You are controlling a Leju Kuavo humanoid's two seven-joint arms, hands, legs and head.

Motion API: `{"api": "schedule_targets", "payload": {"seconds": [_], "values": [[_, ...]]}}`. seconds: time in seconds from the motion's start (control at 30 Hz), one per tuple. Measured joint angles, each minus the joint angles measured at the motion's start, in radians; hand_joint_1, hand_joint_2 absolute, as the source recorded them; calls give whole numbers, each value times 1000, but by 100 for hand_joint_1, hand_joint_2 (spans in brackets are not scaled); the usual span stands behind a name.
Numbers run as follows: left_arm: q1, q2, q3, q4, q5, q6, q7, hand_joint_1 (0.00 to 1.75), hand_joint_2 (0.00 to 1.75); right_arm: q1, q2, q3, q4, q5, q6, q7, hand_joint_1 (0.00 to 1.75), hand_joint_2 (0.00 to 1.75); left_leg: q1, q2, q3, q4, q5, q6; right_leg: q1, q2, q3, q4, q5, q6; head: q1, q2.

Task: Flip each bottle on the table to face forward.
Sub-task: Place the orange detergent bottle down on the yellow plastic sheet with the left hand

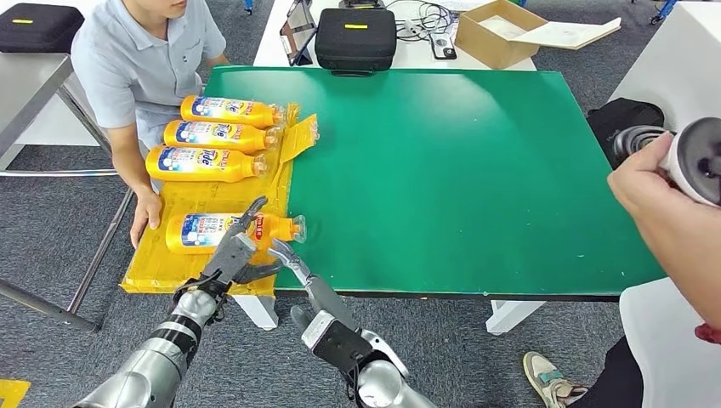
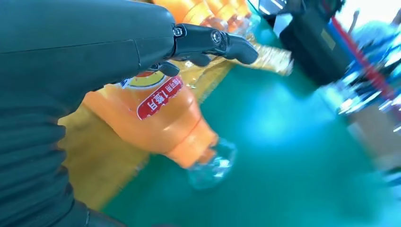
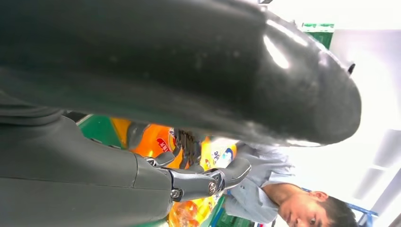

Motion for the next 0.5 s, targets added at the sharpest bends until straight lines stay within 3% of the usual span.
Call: {"api": "schedule_targets", "payload": {"seconds": [0.03,0.27,0.5], "values": [[17,-7,9,-27,56,-16,-4,0,175,3,-1,0,-4,0,0,-5,0,175,0,0,-1,0,0,0,0,0,-1,0,0,0,0,0],[73,-48,48,-176,436,-157,83,0,175,24,-47,47,-190,24,17,-14,0,175,0,0,-4,0,0,0,0,0,-4,0,0,0,0,0],[140,-69,48,-297,579,-187,118,0,175,53,-92,76,-331,27,-47,-14,0,175,0,0,-4,0,0,0,0,0,-4,0,0,0,0,0]]}}
